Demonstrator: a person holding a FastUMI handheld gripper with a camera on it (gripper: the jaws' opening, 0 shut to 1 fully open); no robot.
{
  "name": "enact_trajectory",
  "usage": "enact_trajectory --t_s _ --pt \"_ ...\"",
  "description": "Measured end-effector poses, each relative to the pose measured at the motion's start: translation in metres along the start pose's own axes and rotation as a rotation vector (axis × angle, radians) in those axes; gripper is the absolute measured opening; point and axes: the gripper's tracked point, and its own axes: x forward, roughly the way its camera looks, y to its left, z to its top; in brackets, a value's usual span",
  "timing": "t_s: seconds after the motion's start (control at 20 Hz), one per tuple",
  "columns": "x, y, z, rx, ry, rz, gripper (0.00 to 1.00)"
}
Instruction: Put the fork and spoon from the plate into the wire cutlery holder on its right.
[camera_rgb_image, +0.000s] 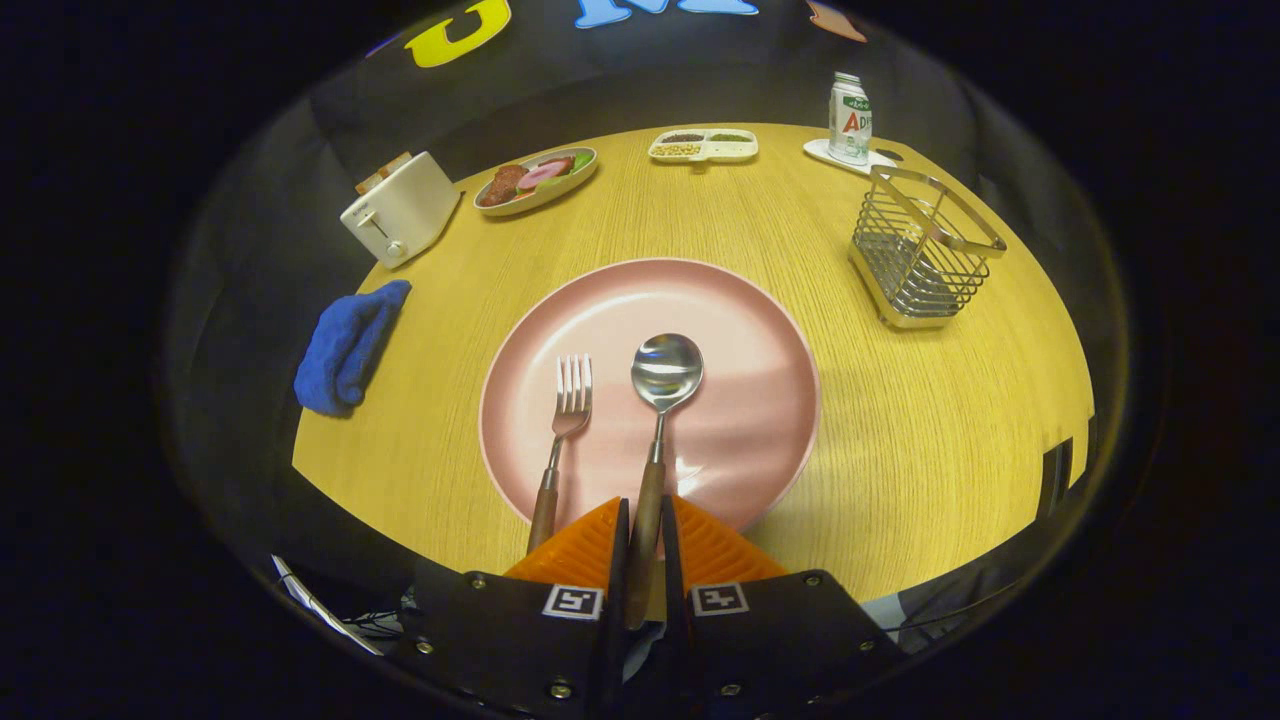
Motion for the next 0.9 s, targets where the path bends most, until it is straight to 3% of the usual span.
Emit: enact_trajectory --t_s 0.05,0.55,0.9 --pt "0.001 0.001 -0.005 -0.004 0.014 -0.001 0.06" --pt "-0.009 0.005 0.006 0.099 -0.037 0.078 0.06" --pt "-0.036 -0.001 0.041 0.200 -0.138 0.115 0.06"
